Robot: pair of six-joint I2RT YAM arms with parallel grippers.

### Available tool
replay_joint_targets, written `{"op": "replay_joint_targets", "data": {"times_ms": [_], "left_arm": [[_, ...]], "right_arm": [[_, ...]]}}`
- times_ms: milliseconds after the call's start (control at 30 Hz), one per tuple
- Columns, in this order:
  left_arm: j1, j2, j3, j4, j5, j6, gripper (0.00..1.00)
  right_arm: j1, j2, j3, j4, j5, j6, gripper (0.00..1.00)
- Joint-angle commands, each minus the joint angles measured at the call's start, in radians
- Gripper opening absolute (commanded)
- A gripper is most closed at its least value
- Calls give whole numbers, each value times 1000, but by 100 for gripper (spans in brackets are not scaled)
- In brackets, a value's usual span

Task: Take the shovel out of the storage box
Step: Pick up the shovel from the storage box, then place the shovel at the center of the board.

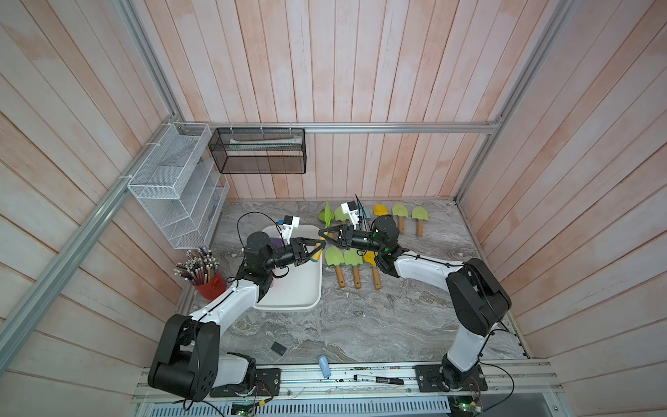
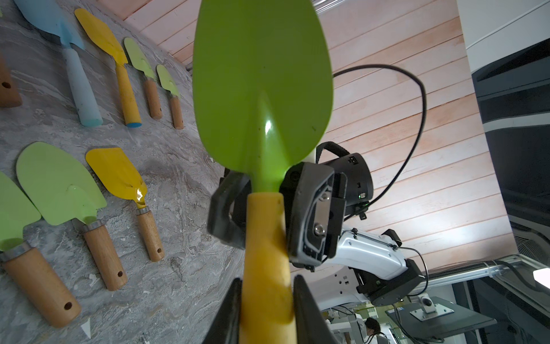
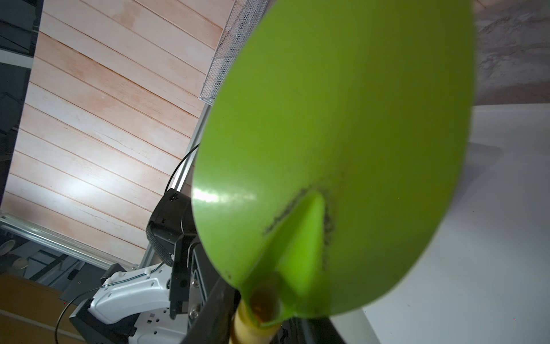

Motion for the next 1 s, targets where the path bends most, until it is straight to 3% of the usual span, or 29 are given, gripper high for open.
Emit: {"op": "replay_joint_targets", "data": {"times_ms": [0, 33, 100, 167, 233, 400, 567, 700, 867, 967], "left_arm": [[-7, -1, -7, 28, 11, 15, 1], [-7, -4, -6, 11, 8, 27, 5], [-6, -12, 2, -51, -8, 71, 31], [-1, -19, 17, -132, -25, 126, 50], [15, -26, 33, -213, -34, 183, 57], [101, -63, 76, -462, -98, 352, 58], [125, -63, 155, -802, -362, 580, 58], [131, -16, 151, -882, -500, 600, 58], [132, -20, 138, -964, -765, 628, 58], [134, -43, 103, -926, -808, 614, 58]], "right_arm": [[2, 16, 27, 34, 0, 7, 22], [-2, 13, 23, 36, 4, 7, 20], [-9, 6, 7, 38, 10, 7, 18], [-22, -3, -11, 34, 15, 7, 18], [-41, -20, -34, 25, 21, 3, 18], [-106, -99, -94, -105, 34, -85, 18], [-174, -171, -105, -373, 75, -237, 19], [-231, -215, -92, -622, 159, -377, 20], [-262, -246, -26, -971, 376, -584, 20], [-267, -247, -6, -1105, 524, -668, 20]]}}
